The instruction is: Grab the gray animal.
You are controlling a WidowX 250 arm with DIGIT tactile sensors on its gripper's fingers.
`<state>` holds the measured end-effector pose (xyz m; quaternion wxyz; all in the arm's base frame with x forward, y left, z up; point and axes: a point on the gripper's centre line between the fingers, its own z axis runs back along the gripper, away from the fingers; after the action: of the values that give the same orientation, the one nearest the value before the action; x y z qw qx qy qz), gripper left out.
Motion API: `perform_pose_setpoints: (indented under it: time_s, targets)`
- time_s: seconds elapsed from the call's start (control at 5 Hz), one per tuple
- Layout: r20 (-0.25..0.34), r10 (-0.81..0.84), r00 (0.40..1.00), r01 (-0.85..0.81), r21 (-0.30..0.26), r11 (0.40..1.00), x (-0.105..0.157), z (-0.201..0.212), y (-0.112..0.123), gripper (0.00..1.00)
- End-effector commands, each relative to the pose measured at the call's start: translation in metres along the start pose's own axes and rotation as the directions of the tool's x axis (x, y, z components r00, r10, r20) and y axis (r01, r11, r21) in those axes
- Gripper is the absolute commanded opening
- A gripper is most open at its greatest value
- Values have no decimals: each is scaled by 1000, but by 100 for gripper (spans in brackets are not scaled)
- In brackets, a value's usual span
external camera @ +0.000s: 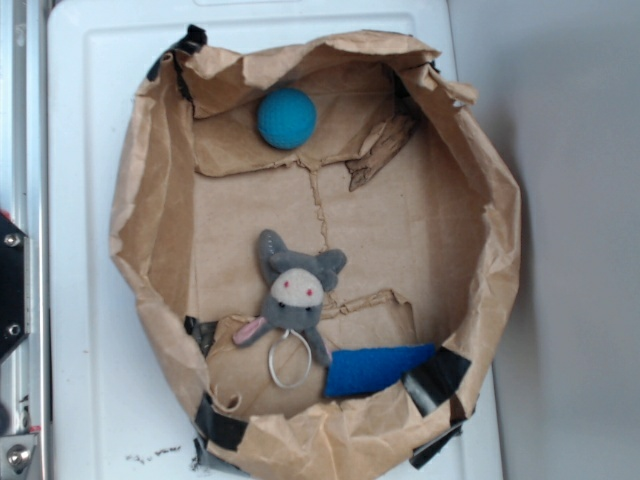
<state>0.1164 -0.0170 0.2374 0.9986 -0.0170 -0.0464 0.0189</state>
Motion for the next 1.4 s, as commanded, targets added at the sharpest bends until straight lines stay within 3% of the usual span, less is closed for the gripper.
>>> perform_pose_setpoints:
  time_s: [0.0, 0.2, 0.4, 0.6, 0.8, 1.0, 1.2]
  targets:
    - [0, 0, 1000, 0, 0, 1000, 0, 0, 0, 100]
    - [-8, 111, 994, -111, 27, 994, 25, -9, -9, 100]
    - [-29, 330, 944, -330, 1, 944, 29, -9, -26, 100]
    - [-47, 483, 874, -485, -30, 874, 21, -6, -36, 100]
    - [-16, 645, 764, -645, -44, 763, 33, -19, -43, 100]
    - [-42, 697, 716, -698, -22, 716, 55, -33, -39, 100]
    - [-8, 678, 735, -676, 59, 735, 72, -41, -47, 100]
